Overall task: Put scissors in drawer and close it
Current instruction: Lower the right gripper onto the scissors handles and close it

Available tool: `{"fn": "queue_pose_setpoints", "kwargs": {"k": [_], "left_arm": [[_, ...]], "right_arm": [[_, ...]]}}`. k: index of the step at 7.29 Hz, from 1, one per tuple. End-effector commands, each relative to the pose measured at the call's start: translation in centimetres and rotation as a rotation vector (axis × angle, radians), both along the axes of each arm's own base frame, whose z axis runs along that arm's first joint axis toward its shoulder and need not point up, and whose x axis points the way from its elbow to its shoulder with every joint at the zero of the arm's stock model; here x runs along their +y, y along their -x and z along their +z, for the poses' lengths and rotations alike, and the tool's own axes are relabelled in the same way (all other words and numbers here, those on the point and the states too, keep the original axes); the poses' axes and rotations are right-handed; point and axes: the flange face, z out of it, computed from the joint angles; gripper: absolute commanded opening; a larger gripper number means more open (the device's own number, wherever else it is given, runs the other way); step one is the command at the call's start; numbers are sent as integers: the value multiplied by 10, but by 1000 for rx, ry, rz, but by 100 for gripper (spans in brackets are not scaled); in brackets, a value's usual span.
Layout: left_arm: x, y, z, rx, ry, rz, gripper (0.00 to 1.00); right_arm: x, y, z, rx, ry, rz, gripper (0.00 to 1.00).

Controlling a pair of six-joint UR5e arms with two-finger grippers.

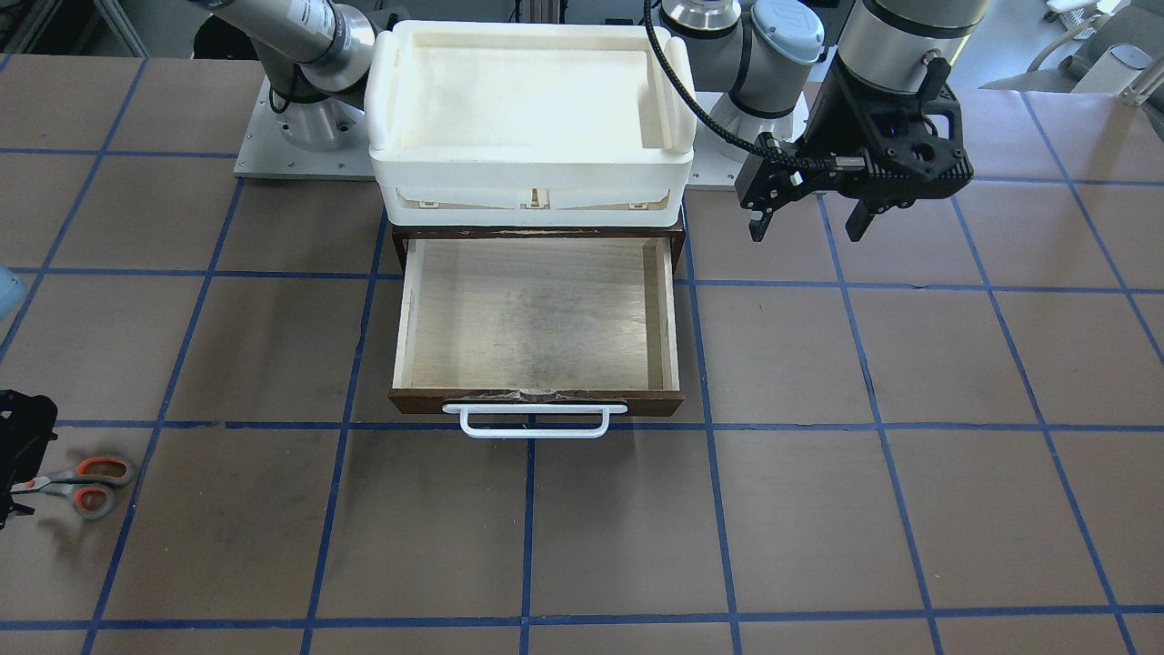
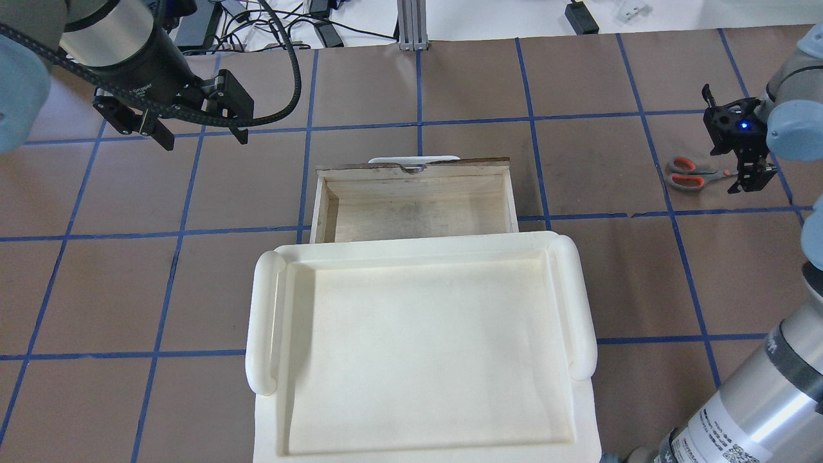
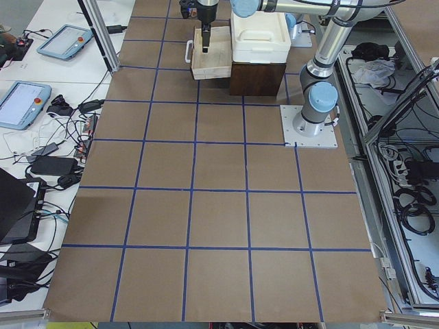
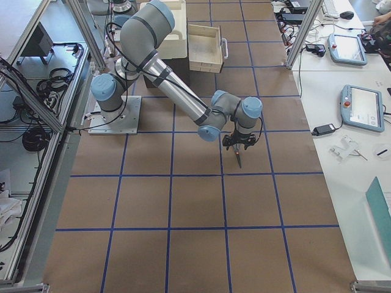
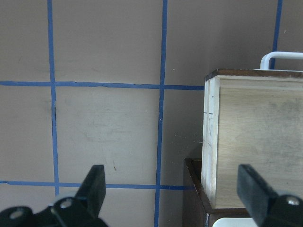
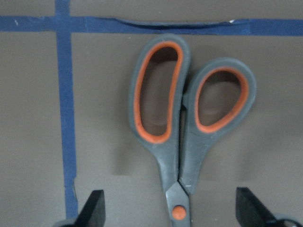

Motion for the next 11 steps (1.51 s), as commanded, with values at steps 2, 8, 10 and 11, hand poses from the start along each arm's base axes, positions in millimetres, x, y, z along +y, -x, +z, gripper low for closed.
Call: {"fn": "queue_pose_setpoints", "kwargs": {"k": [2, 8, 10, 11], "left_arm": [[1, 0, 1, 0, 2, 1, 100], [1, 0, 1, 0, 2, 1, 100], [1, 0, 1, 0, 2, 1, 100], [1, 0, 2, 0, 3, 1, 100]], "right_arm": [[-5, 2, -13, -2, 8, 2, 89], [-9, 4, -4, 18, 30, 143, 0], [-9, 3, 7, 24, 48, 152, 0], [-8, -1, 29, 16, 79, 146, 0]]}}
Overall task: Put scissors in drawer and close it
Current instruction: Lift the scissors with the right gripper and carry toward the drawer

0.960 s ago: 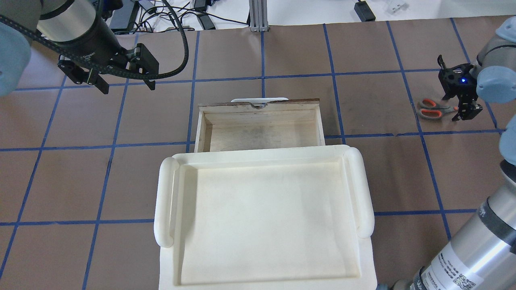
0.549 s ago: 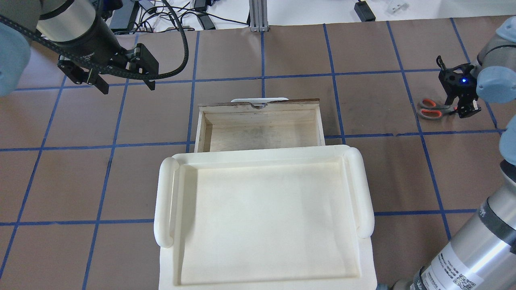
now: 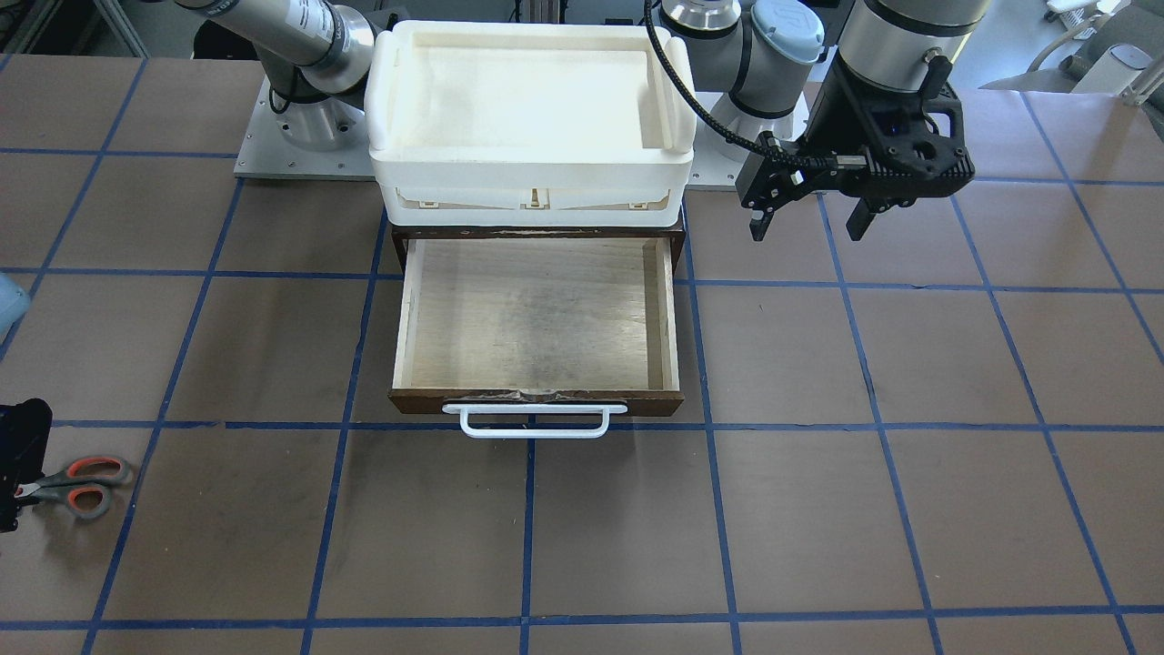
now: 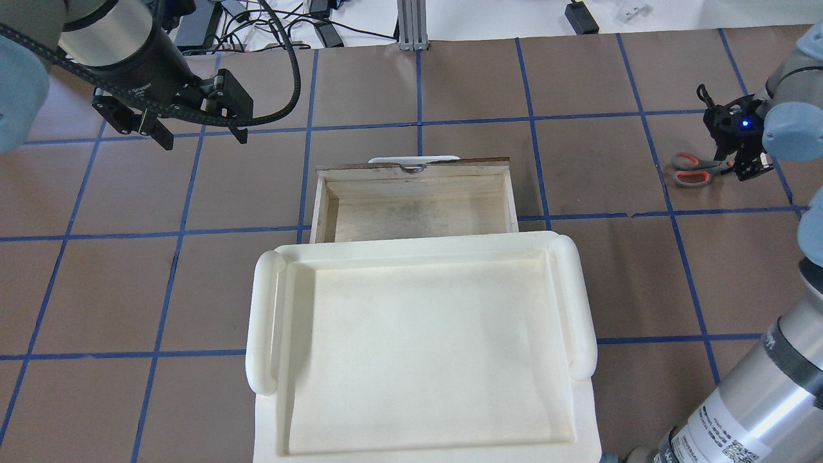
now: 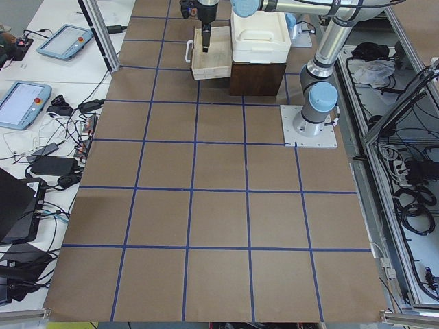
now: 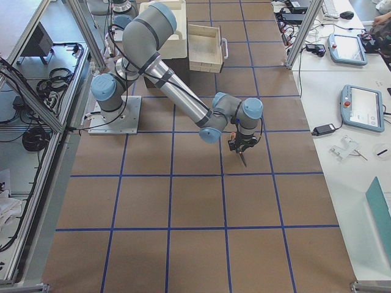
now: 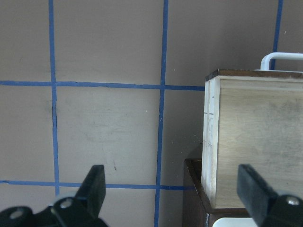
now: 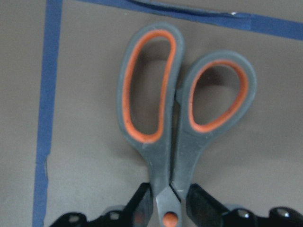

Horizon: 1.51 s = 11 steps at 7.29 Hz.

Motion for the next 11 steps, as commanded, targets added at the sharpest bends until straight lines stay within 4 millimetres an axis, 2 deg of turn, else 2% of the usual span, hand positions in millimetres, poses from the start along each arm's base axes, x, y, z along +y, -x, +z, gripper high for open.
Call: {"fn": "queue_pose_setpoints", "kwargs": {"k": [1, 2, 3, 4, 5, 8, 9, 10, 11], "left_arm": [[0, -1, 1, 0, 1, 1, 100], [0, 0, 1, 0, 1, 0, 100], [0, -1, 1, 0, 1, 1, 100], [0, 0, 0, 0, 0, -2, 100], [0, 0, 1, 0, 1, -2, 100], [0, -1, 1, 0, 1, -5, 100], [0, -1, 1, 0, 1, -3, 100], [0, 0, 0, 1, 0, -1, 100], [0, 0, 1, 1, 1, 0, 100]], "right_arm": [[4, -10, 32, -36, 20, 0, 0], [10, -21, 53, -70, 11, -5, 0], [24, -31, 89, -84, 0, -90, 0], [32, -58, 118, -98, -21, -132, 0], [30, -101, 138, -75, -11, -123, 0], [54, -224, 191, -16, -27, -245, 0], [63, -267, 193, 15, -53, -281, 0], [75, -317, 200, 23, -50, -281, 0], [91, -362, 209, 18, -35, -357, 0]]}}
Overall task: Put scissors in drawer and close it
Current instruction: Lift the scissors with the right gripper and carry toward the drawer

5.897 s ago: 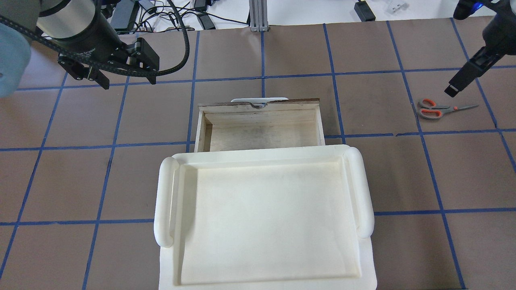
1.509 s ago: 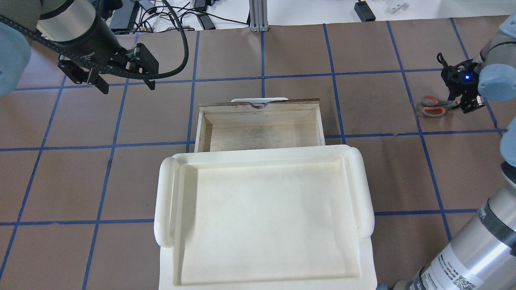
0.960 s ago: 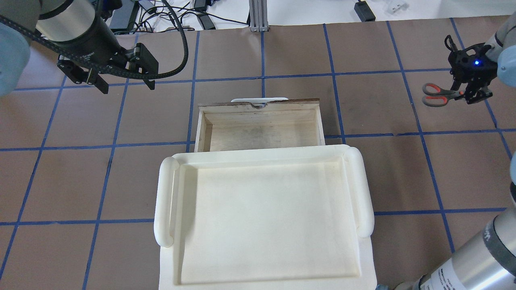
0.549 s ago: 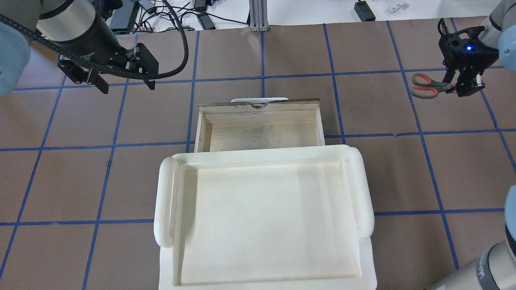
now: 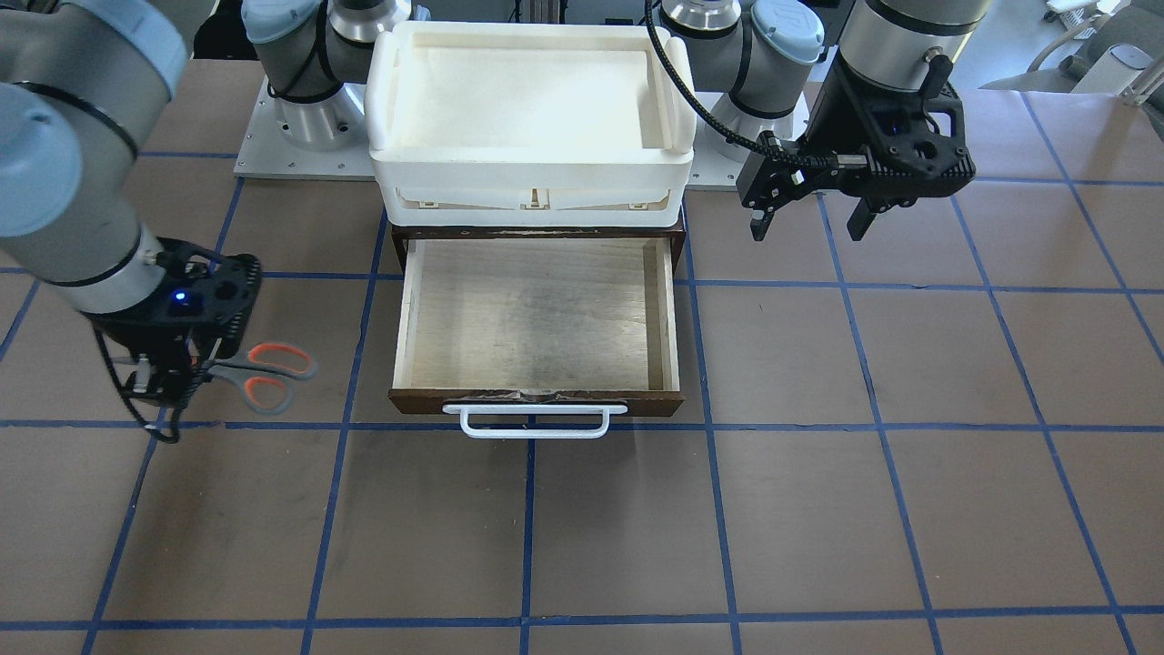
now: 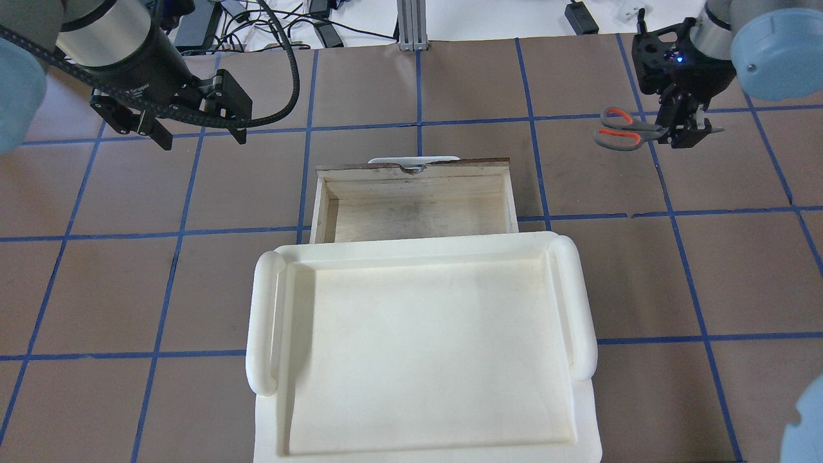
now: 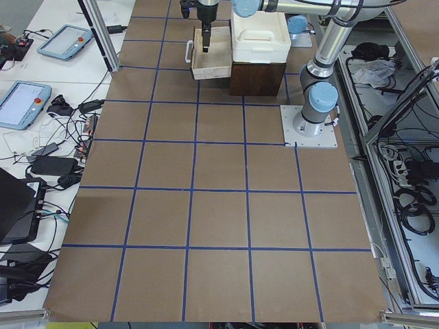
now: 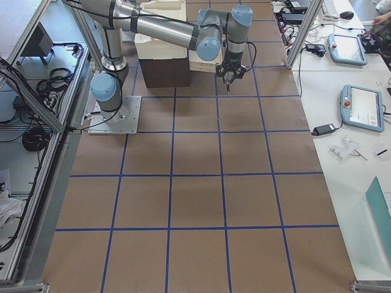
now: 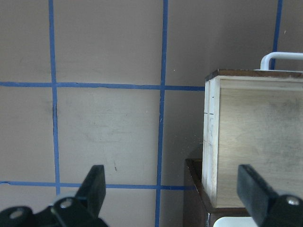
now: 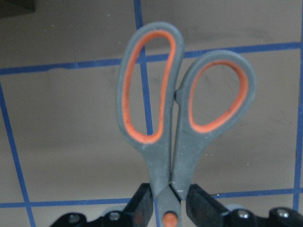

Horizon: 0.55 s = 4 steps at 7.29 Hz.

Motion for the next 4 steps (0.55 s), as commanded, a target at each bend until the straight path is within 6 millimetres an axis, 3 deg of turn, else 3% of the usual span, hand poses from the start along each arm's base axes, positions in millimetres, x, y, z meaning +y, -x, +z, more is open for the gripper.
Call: {"fn": "queue_pose_setpoints", "kwargs": {"k": [1, 2, 4], "left_arm": [[0, 0, 0, -1, 0, 1, 100], [0, 0, 0, 1, 0, 1, 100], [0, 0, 0, -1, 0, 1, 100]], "right_arm": [[35, -104, 12, 7, 18, -86, 0], [50, -146, 13, 18, 34, -36, 0], [61, -173, 11, -55, 11, -44, 0]]}}
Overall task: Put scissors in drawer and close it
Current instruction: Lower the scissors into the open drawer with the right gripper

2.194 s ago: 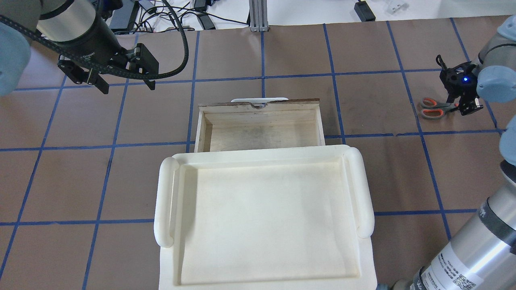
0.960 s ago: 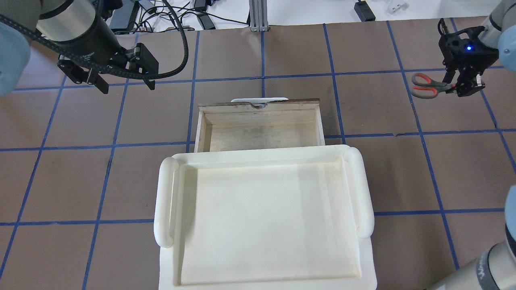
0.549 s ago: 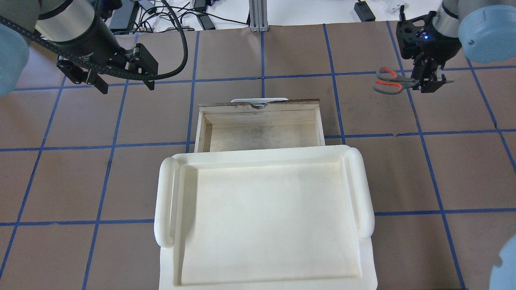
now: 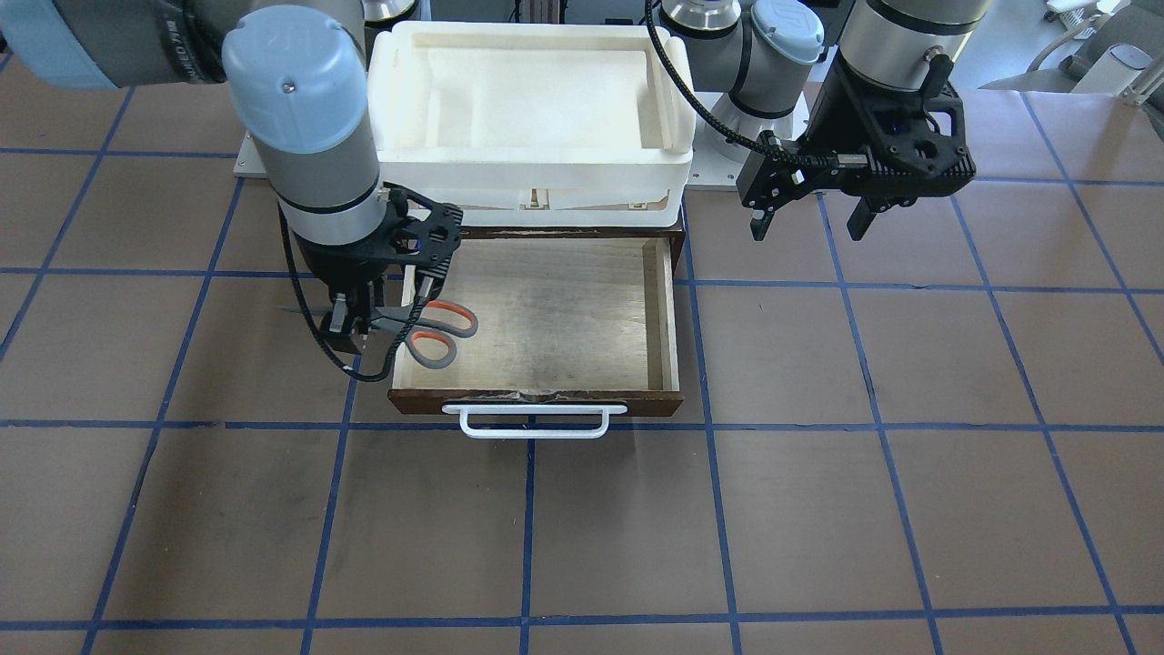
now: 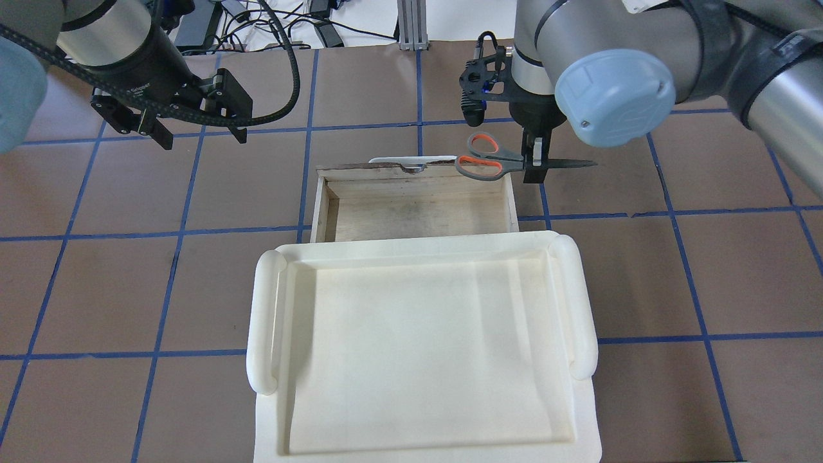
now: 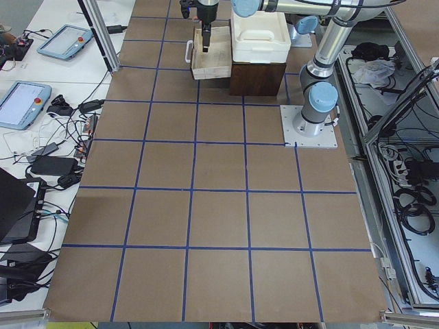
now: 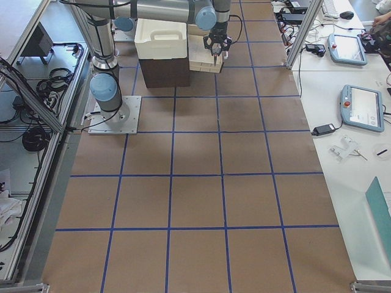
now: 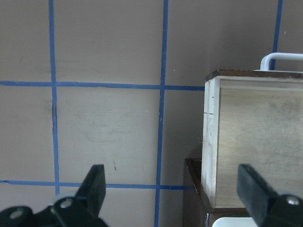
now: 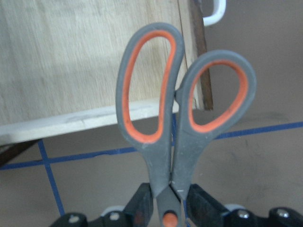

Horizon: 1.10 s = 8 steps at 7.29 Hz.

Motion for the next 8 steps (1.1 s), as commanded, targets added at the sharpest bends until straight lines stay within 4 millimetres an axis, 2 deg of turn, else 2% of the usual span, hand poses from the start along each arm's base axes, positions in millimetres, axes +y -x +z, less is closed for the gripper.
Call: {"fn": "queue_pose_setpoints", "kwargs": {"k": [1, 5, 6, 7, 8], "left_arm": [[0, 0, 0, -1, 0, -1, 100], [-1, -1, -1, 1, -1, -3, 100], [-1, -1, -1, 1, -1, -5, 100], [-1, -1, -1, 2, -3, -9, 100], [-1, -1, -2, 2, -4, -11, 100]], "right_arm": [[14, -35, -2, -47, -7, 18, 0], [45, -99, -17, -41, -30, 121, 0], [45, -115, -29, -55, -31, 143, 0], [54, -136, -36, -66, -23, 180, 0], [53, -140, -45, -61, -35, 176, 0]]}}
